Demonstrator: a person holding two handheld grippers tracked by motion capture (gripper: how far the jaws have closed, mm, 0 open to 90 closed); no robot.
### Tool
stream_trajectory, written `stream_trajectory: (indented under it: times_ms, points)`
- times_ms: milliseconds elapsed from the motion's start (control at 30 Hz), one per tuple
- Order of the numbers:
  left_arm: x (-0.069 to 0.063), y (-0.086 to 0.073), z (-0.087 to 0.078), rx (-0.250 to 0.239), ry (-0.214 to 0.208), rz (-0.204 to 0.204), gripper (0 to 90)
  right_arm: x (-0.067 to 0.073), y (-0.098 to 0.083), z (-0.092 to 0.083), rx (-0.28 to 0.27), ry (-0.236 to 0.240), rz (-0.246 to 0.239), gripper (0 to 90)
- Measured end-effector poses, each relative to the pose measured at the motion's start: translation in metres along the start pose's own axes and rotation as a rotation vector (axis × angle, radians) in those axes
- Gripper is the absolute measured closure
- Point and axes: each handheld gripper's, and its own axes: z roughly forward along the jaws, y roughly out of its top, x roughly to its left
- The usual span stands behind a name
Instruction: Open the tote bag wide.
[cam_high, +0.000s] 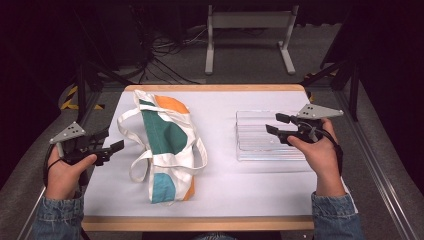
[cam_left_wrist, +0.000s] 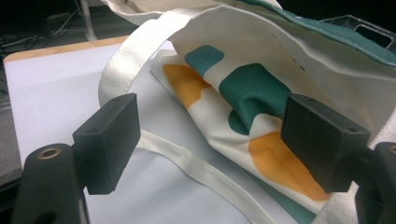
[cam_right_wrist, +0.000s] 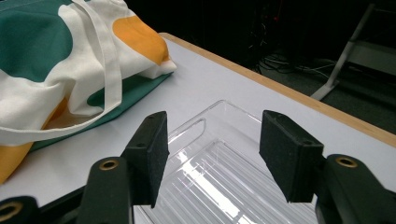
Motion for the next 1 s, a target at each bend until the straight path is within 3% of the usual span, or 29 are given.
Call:
stream_trajectory:
  times_ms: [300,500,667,1000]
  points:
    - [-0.013,0.008,-0.006,-0.002,-0.037,0.026,18.6,0.010,0.006,-0.001,-0.006,0.015,-0.013,40.2]
    - [-0.027,0.013,-0.010,0.018,-0.094,0.061,17.0,0.014,0.007,0.000,-0.004,0.023,-0.017,39.4]
    - [-0.037,0.015,-0.007,0.065,-0.132,0.121,16.9,0.016,0.008,0.001,-0.003,0.031,-0.015,38.8]
    - [-0.054,0.014,0.001,0.144,-0.220,0.188,17.4,0.018,0.009,0.002,-0.003,0.039,-0.018,38.5]
